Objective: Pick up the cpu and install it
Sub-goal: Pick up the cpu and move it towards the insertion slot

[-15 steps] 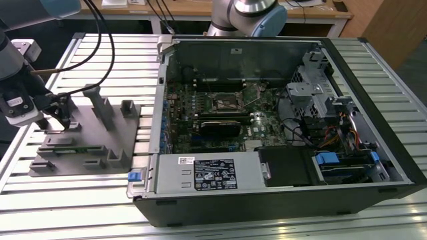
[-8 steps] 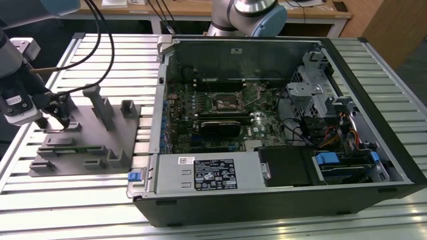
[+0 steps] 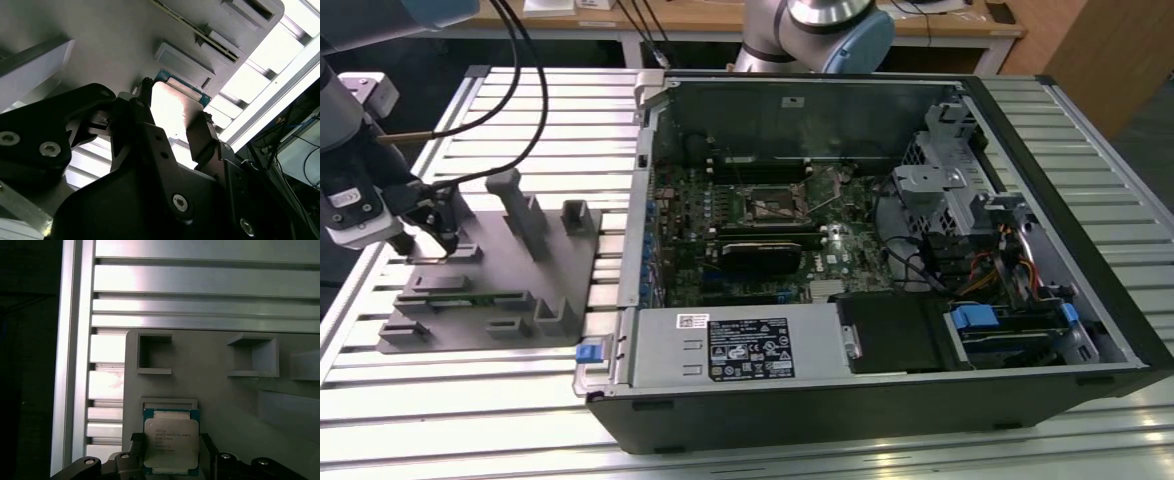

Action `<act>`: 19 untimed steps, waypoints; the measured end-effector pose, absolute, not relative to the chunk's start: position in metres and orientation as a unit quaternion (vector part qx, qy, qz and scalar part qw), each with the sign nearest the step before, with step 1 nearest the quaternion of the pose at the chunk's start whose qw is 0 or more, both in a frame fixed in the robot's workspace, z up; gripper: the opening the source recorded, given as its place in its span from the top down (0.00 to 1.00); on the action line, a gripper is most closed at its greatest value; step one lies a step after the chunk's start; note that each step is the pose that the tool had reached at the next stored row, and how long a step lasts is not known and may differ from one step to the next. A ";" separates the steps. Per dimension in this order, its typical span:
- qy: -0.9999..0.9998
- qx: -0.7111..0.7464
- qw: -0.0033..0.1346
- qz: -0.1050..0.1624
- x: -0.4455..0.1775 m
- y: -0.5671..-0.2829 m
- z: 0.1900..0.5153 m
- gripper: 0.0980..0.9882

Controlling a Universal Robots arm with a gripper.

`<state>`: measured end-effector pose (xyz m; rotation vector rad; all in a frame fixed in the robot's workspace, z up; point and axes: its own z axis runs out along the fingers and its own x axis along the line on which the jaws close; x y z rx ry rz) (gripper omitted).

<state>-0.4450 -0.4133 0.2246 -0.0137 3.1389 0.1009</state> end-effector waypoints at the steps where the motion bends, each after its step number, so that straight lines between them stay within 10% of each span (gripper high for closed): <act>1: 0.999 -0.004 0.001 0.032 -0.445 -0.413 0.225 0.52; 19: 0.999 -0.004 0.000 0.032 -0.445 -0.413 0.231 0.52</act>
